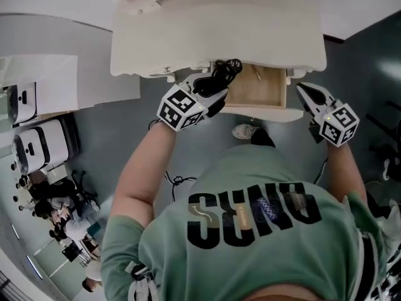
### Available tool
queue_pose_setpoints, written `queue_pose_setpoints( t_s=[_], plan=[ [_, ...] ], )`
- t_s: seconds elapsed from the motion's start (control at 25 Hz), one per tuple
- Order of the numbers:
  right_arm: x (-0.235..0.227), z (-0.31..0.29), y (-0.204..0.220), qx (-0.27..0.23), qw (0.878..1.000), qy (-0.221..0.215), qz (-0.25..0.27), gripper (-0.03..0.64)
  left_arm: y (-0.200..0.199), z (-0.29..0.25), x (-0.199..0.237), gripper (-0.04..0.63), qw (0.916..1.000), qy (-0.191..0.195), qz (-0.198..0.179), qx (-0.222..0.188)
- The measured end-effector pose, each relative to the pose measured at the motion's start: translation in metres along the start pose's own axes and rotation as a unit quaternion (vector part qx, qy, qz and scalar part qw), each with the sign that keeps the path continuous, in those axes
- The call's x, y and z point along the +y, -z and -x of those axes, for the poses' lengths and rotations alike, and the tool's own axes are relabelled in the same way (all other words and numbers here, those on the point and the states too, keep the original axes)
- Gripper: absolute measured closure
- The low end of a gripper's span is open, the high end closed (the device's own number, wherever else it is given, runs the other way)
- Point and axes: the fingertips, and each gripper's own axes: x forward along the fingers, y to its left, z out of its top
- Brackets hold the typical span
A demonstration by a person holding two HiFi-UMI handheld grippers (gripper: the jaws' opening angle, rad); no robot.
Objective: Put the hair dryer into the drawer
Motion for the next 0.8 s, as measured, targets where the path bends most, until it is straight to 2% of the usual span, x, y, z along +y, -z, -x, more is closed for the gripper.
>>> queue_pose_setpoints(
  t_s=[0.12,0.28,0.36,0.52,0.64,0.8],
  plan=[
    [-0.028,0.019,0.016,-0.002,0.999,0.032,-0.020,0.624,0.016,-0.059,-0.003,0.426,0.9955,0.040,-0.048,0.071],
    [-0.060,0.044,0.036,-0.004,0.997,0.064,-0.044,0.624,0.046,-0.126,-0.009,0.426,0.9784,0.079,-0.110,0.156],
    [-0.070,0.056,0.048,-0.003,0.995,0.080,-0.059,0.624,0.061,-0.151,-0.015,0.426,0.9651,0.099,-0.143,0.195],
    [-0.086,0.066,0.064,0.002,0.992,0.101,-0.080,0.624,0.099,-0.190,-0.014,0.425,0.9332,0.119,-0.199,0.275],
    [-0.091,0.068,0.074,0.004,0.991,0.104,-0.087,0.624,0.131,-0.207,-0.006,0.425,0.9125,0.125,-0.207,0.330],
    [-0.094,0.069,0.081,0.015,0.989,0.108,-0.096,0.624,0.158,-0.220,0.003,0.425,0.8931,0.120,-0.212,0.378]
  ],
)
